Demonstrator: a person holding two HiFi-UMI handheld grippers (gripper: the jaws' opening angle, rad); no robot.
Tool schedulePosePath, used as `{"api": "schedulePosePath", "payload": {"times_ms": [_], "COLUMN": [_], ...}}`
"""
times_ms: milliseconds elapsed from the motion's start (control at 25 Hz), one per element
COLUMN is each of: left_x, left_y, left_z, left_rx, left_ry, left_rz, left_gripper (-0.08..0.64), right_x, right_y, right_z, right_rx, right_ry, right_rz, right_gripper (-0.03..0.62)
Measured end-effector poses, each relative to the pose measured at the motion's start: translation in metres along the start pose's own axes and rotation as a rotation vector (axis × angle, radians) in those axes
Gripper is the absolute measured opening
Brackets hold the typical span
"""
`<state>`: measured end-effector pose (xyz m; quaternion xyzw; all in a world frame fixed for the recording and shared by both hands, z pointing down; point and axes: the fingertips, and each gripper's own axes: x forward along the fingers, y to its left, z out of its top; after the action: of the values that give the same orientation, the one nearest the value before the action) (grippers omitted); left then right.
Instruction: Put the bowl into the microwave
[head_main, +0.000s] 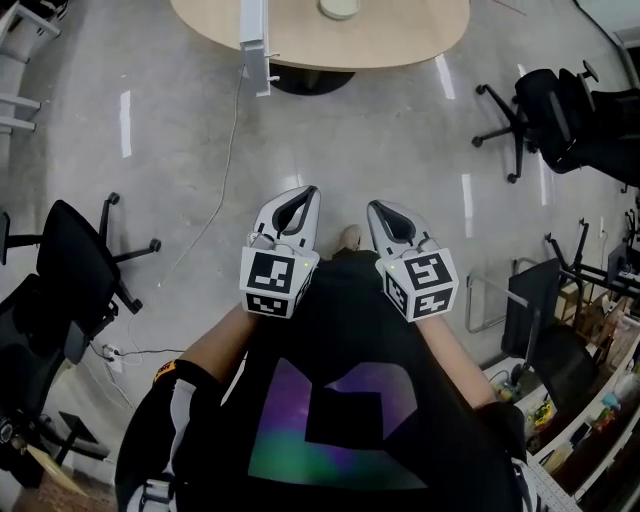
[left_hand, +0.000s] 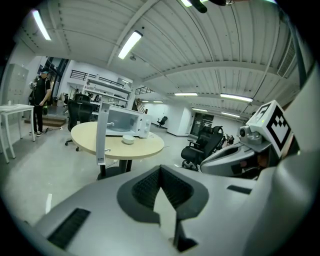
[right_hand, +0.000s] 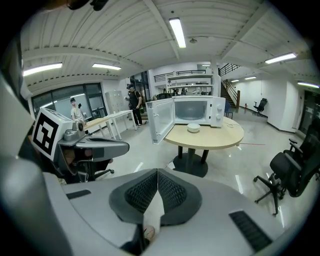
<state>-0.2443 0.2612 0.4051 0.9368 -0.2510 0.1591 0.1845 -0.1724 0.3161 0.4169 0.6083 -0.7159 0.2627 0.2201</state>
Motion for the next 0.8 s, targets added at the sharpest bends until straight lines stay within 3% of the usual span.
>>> {"api": "schedulePosePath", "payload": {"times_ms": [360, 800], "left_x": [0.003, 0.051], "left_y": [-0.004, -0.027], "left_z": [0.01, 0.037], "left_rx": [0.009, 0.051], "left_ry": [-0.007, 0.011], "left_rz": [0.052, 0.152], "left_gripper": [0.046, 0.046], "right_x": [0.01, 0.015], "right_y": [-0.009, -0.071], "right_z": [0.015, 0.041], "right_rx": [-0.039, -0.042], "right_ry": [-0.055, -0.117], "right_rz": [0.047, 0.134], "right_gripper": [0.017, 0.016]}}
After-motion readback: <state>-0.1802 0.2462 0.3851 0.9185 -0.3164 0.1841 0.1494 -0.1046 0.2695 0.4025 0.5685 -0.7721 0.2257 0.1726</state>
